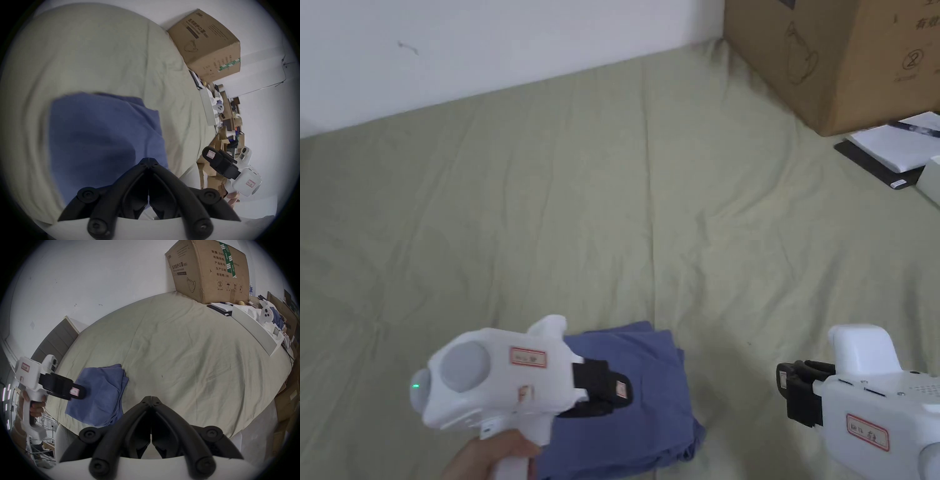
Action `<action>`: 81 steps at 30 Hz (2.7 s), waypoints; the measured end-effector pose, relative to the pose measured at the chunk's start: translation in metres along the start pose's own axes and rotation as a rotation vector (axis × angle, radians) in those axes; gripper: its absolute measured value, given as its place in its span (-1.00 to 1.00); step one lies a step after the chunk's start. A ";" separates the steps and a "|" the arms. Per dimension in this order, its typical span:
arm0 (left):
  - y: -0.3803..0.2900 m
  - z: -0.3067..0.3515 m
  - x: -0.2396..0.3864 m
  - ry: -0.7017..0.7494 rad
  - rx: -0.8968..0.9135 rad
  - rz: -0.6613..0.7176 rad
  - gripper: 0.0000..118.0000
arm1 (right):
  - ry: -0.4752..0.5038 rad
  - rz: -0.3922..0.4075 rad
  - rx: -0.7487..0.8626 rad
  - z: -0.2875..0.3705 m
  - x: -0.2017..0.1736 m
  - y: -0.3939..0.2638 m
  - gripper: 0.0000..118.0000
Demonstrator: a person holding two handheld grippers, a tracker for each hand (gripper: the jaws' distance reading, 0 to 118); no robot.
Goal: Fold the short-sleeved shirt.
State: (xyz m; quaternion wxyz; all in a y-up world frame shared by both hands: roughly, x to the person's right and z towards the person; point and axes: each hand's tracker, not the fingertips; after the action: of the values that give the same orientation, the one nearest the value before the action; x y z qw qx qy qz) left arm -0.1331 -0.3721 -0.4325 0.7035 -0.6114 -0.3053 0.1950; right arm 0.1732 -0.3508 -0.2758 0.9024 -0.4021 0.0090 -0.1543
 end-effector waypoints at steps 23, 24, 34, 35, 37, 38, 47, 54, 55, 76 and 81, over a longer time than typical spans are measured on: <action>-0.022 0.090 -0.051 -0.002 0.135 0.000 0.73 | 0.148 0.261 -0.072 -0.049 -0.094 0.019 -1.00; -0.027 0.098 -0.062 0.027 0.158 0.011 0.98 | 0.174 0.270 -0.099 -0.060 -0.104 0.018 -1.00; -0.022 0.065 -0.148 -0.199 0.145 0.276 1.00 | 0.140 0.264 -0.201 -0.127 -0.118 0.000 -1.00; -0.017 0.053 -0.150 -0.230 0.124 0.257 1.00 | 0.143 0.258 -0.202 -0.128 -0.116 0.001 -1.00; -0.007 0.033 -0.146 -0.254 0.095 0.233 1.00 | 0.155 0.238 -0.211 -0.128 -0.112 0.001 -1.00; 0.000 0.025 -0.143 -0.254 0.079 0.227 1.00 | 0.158 0.219 -0.216 -0.128 -0.111 0.002 -1.00; 0.025 0.005 -0.117 -0.240 -0.019 0.074 0.68 | 0.122 0.224 -0.209 -0.123 -0.122 0.002 -1.00; 0.013 0.044 -0.145 -0.172 0.042 0.111 -0.61 | 0.017 0.255 0.038 -0.073 -0.148 0.018 -1.00; 0.011 0.057 -0.150 -0.158 0.064 0.099 -0.61 | -0.001 0.256 0.111 -0.059 -0.153 0.021 -1.00; 0.017 0.327 -0.368 1.165 -0.005 0.033 -0.41 | -0.062 0.279 0.245 -0.008 -0.202 0.037 -1.00; 0.000 0.351 -0.354 1.142 0.212 0.142 0.66 | -0.044 0.238 0.208 -0.014 -0.193 0.042 -1.00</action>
State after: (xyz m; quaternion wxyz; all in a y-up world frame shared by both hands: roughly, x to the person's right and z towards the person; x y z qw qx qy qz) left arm -0.6292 -0.3410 -0.4767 0.7991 -0.5650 0.1851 -0.0892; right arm -0.0010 -0.2792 -0.3371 0.9511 -0.3058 0.0210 -0.0376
